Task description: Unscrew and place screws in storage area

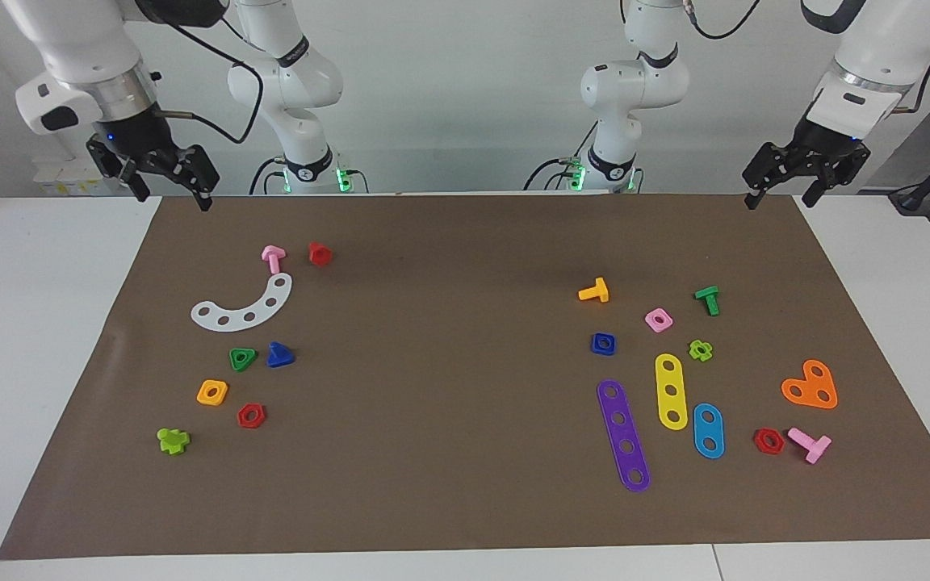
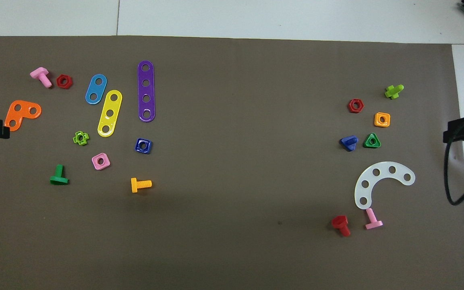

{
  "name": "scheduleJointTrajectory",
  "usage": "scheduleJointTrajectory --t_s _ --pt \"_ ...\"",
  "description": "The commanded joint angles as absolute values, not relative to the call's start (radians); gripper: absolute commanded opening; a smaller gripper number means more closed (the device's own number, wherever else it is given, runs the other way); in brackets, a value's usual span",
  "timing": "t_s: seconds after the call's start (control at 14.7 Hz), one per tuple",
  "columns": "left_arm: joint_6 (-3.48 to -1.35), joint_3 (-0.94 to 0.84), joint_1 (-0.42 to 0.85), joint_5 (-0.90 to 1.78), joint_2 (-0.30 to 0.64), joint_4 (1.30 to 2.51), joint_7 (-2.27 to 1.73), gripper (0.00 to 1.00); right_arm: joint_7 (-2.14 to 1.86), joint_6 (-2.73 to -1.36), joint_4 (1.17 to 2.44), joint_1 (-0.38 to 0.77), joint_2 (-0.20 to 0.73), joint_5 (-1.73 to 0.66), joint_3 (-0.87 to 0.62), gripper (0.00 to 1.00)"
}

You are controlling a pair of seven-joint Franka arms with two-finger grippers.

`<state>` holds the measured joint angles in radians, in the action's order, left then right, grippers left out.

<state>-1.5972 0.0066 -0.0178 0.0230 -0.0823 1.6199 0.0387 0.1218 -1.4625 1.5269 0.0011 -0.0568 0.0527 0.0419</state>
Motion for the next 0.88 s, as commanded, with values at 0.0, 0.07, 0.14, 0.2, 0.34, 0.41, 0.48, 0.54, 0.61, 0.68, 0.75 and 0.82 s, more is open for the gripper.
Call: scheduleJointTrajectory --t_s 0.0,0.07,0.14,0.2,0.34,0.41,0.48,0.54,0.61,0.68,0.75,0.82 --pt "-1.623 0.008 -0.012 -0.030 -0.097 1.646 0.029 1.00 0.051 -1.439 1.561 -0.038 -0.078 0.029 0.044 1.00" --pt "-1.621 0.008 -0.012 -0.037 -0.097 1.646 0.029 1.00 0.052 -1.483 1.606 -0.029 -0.098 0.031 0.044 1.00" --pt "-1.618 0.008 -0.012 -0.037 -0.098 1.647 0.029 1.00 0.057 -1.505 1.612 -0.028 -0.100 0.029 0.040 1.00" --pt "-1.614 0.008 -0.014 -0.037 -0.100 1.657 0.029 1.00 0.054 -1.499 1.612 -0.028 -0.100 0.029 0.038 1.00" --pt "-1.603 0.008 -0.014 -0.037 -0.103 1.664 0.029 1.00 0.052 -1.496 1.615 -0.026 -0.101 0.031 0.037 1.00" --pt "-1.601 0.006 -0.014 -0.037 -0.107 1.667 0.029 1.00 0.054 -1.490 1.617 -0.025 -0.103 0.031 0.032 1.00" --pt "-1.601 0.006 -0.015 -0.037 -0.107 1.670 0.029 1.00 0.054 -1.489 1.617 -0.026 -0.103 0.029 0.029 1.00" --pt "-1.601 0.006 -0.015 -0.037 -0.106 1.664 0.029 1.00 0.052 -1.485 1.617 -0.025 -0.103 0.029 0.029 1.00" --pt "-1.603 0.005 -0.014 -0.035 -0.106 1.667 0.031 1.00 0.051 -1.482 1.614 -0.026 -0.103 0.029 0.029 1.00" --pt "-1.601 0.005 -0.015 -0.035 -0.107 1.670 0.032 1.00 0.058 -1.483 1.614 -0.025 -0.103 0.026 0.029 1.00" --pt "-1.594 0.006 -0.015 -0.035 -0.107 1.669 0.032 1.00 0.060 -1.483 1.614 -0.018 -0.103 0.025 0.029 1.00" --pt "-1.589 0.006 -0.014 -0.035 -0.107 1.667 0.031 1.00 0.060 -1.482 1.614 -0.015 -0.103 0.023 0.029 1.00"
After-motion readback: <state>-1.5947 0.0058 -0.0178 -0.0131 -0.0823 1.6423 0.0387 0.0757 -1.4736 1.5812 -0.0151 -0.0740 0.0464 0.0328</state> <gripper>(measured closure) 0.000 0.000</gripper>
